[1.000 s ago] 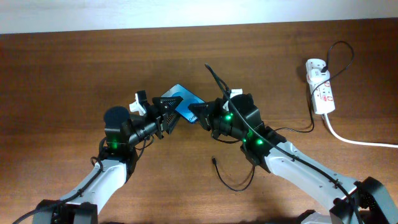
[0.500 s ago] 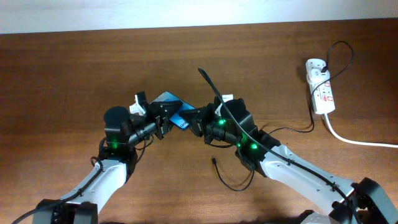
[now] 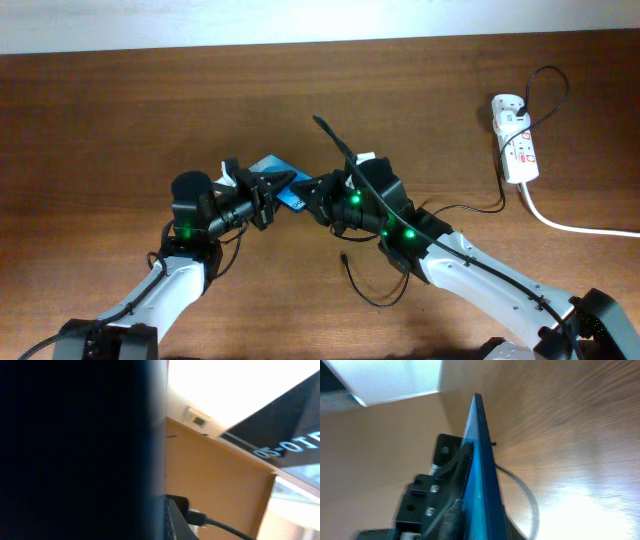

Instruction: Plug charger to phone and switch on socket

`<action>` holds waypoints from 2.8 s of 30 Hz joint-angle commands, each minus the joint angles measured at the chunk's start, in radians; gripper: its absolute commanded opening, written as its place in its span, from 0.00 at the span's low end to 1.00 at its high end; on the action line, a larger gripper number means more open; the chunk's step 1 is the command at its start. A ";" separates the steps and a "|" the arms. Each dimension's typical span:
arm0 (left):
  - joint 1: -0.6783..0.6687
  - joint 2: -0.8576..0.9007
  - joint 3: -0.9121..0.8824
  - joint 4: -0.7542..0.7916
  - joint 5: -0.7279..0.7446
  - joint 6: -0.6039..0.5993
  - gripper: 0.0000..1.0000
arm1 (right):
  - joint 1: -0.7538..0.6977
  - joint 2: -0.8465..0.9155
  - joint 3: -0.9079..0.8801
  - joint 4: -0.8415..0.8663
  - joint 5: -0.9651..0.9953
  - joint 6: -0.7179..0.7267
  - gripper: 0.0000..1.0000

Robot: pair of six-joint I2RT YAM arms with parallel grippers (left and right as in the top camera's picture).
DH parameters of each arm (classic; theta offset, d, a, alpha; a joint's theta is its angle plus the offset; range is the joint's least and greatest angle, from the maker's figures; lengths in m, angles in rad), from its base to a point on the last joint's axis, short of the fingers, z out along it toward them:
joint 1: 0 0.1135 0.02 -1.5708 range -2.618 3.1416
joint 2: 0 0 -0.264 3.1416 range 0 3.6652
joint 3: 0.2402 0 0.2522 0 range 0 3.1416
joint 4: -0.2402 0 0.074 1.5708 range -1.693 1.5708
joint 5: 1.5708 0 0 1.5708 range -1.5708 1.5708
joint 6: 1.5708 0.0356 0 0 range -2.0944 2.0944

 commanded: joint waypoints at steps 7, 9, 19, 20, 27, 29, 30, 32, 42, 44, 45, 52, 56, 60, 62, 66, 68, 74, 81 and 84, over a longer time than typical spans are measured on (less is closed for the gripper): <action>0.005 -0.003 0.007 -0.053 -0.040 0.096 0.00 | 0.003 -0.003 -0.006 -0.032 0.193 -0.339 0.51; 0.005 -0.003 0.007 -0.076 -0.039 0.097 0.00 | 0.003 -0.003 -0.006 -0.033 0.220 -0.375 0.53; 0.005 -0.003 0.007 -0.087 -0.040 0.125 0.00 | 0.000 -0.003 -0.006 -0.034 0.317 -0.528 0.58; 0.005 -0.003 0.007 -0.087 -0.040 0.133 0.00 | -0.009 -0.003 -0.006 -0.041 0.329 -0.557 0.58; 0.004 -0.002 0.007 -0.204 -0.046 0.248 0.00 | -0.200 -0.003 -0.006 -0.331 0.388 -0.578 0.73; 0.005 -0.002 0.007 -0.261 -0.043 0.298 0.00 | -0.238 -0.003 -0.006 -0.453 0.375 -0.578 0.90; 0.005 -0.002 0.007 -0.272 -0.037 0.312 0.00 | -0.248 -0.003 -0.006 -0.494 0.359 -0.578 0.97; 0.005 -0.002 0.007 -0.281 0.003 0.357 0.00 | -0.265 -0.003 -0.006 -0.624 0.275 -0.655 0.98; 0.059 -0.002 0.008 -0.280 0.033 0.458 0.00 | -0.264 -0.026 0.019 -0.668 0.032 -1.111 0.98; 0.121 -0.002 0.009 -0.280 0.070 0.479 0.00 | -0.264 -0.065 0.051 -0.687 -0.017 -1.178 0.98; 0.143 -0.002 0.010 -0.280 0.088 0.486 0.00 | -0.264 -0.084 0.062 -0.707 -0.013 -1.199 0.98; 0.232 -0.002 0.034 -0.280 0.205 0.525 0.00 | -0.202 -0.116 0.061 -0.880 0.077 -1.326 0.98; 0.232 -0.002 0.034 -0.280 0.224 0.524 0.00 | -0.025 -0.065 0.061 -0.894 0.274 -1.326 0.98; 0.265 -0.002 0.034 -0.280 0.271 0.525 0.00 | 0.130 0.042 0.061 -0.868 0.423 -1.326 0.98; 0.315 -0.002 0.034 -0.280 0.319 0.537 0.00 | 0.157 0.080 0.061 -0.850 0.422 -1.325 0.98; 0.416 -0.002 0.034 -0.283 0.391 0.592 0.00 | 0.158 0.139 0.061 -0.839 0.420 -1.325 0.80; 0.419 -0.002 0.034 -0.284 0.388 0.592 0.00 | 0.161 0.156 0.061 -0.827 0.410 -1.325 0.72; 0.419 -0.002 0.034 -0.284 0.378 0.592 0.00 | 0.255 0.183 0.061 -0.767 0.403 -1.320 0.56; 0.419 -0.002 0.034 -0.285 0.380 0.592 0.00 | 0.260 0.229 0.061 -0.767 0.471 -1.272 0.34; 0.419 -0.002 0.034 -0.285 0.381 0.592 0.00 | 0.260 0.228 0.061 -0.768 0.471 -1.273 0.15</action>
